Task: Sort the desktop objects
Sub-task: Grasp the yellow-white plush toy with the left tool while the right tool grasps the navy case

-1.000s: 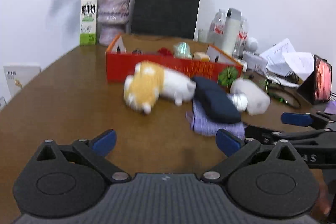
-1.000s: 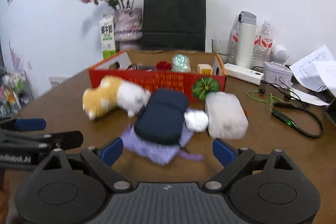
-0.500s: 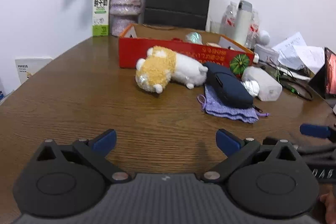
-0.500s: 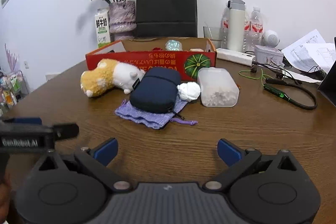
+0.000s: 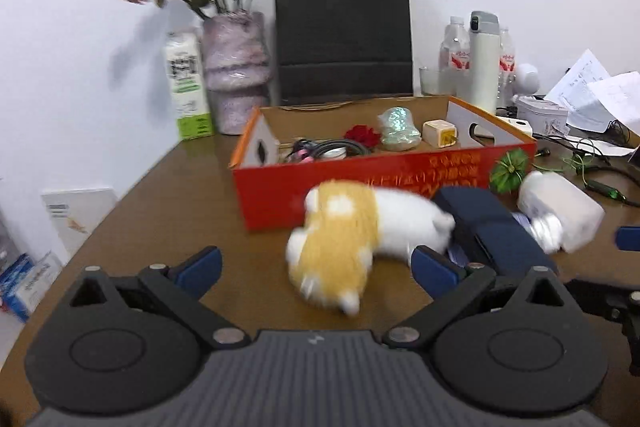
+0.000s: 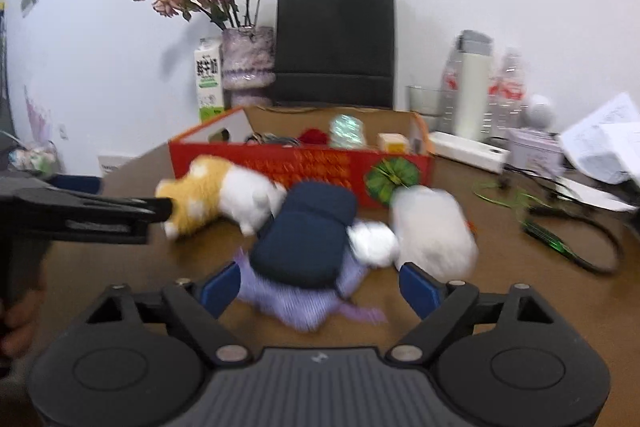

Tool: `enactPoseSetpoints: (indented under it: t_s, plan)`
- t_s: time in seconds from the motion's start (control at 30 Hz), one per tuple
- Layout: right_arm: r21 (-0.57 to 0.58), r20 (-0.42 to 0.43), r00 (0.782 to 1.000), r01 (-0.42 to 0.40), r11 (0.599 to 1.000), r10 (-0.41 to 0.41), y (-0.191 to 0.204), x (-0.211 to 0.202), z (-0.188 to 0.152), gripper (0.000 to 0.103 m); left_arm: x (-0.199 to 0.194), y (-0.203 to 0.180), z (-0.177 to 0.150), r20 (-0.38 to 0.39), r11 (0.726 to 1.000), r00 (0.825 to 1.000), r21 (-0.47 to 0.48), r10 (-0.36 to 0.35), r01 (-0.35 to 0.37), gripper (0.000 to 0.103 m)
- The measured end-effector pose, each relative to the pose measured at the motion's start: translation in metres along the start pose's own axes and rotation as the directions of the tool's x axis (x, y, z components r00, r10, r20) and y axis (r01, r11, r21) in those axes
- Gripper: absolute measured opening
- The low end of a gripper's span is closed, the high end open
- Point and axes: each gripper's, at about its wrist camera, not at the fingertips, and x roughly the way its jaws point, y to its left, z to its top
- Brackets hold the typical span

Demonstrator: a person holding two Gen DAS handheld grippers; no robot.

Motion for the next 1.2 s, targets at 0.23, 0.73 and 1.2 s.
enactPoseSetpoints:
  t_s: [0.23, 0.73, 1.2]
  plan:
    - [0.003, -0.139, 0.990, 0.000, 1.000, 0.000, 0.008, 0.091, 0.033, 0.077, 0.066, 0.012, 0.015, -0.143, 0.995, 0.986, -0.052, -0.087, 0.080, 0.086]
    - [0.031, -0.067, 0.998, -0.005, 1.000, 0.007, 0.007, 0.060, 0.031, 0.062, 0.012, 0.028, 0.011, -0.071, 0.965, 0.980, -0.200, -0.185, 0.167, 0.046]
    - [0.108, 0.022, 0.997, -0.080, 0.991, 0.078, 0.012, -0.067, -0.004, 0.062, -0.094, 0.028, -0.016, -0.020, 0.939, 0.982, -0.297, -0.186, 0.172, 0.046]
